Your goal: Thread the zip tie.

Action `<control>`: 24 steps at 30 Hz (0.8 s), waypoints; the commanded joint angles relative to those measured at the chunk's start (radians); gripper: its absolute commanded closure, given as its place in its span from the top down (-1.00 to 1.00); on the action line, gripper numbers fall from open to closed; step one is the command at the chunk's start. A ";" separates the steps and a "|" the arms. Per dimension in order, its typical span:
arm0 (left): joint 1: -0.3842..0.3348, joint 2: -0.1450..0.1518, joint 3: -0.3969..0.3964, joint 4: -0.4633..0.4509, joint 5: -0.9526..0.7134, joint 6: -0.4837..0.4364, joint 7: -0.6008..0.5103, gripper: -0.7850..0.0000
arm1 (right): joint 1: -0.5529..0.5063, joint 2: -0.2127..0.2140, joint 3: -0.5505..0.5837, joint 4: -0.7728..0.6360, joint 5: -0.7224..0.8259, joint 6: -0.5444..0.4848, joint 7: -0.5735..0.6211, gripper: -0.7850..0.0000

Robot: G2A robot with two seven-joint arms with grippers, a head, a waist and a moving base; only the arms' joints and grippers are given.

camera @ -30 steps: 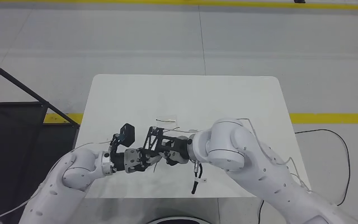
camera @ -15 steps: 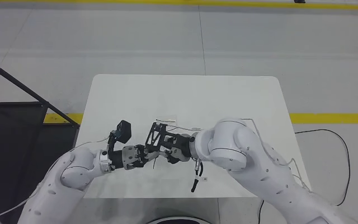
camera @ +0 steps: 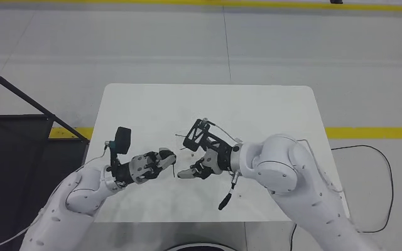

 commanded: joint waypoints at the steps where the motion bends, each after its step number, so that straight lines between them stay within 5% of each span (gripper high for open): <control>1: 0.000 0.000 0.000 0.000 -0.001 0.000 -0.001 -1.00 | 0.000 0.000 0.000 0.000 0.000 0.000 0.000 1.00; 6: 0.001 -0.001 0.001 -0.004 -0.001 0.008 0.003 -1.00 | -0.016 0.000 -0.008 0.004 -0.004 -0.009 -0.037 1.00; 14: -0.003 -0.020 0.012 0.016 -0.024 0.006 0.169 -1.00 | 0.021 -0.015 -0.034 0.074 0.083 -0.022 -0.090 1.00; 24: -0.024 -0.043 0.046 0.049 0.029 -0.007 0.278 -1.00 | 0.053 -0.024 -0.041 0.131 0.156 -0.046 -0.118 0.32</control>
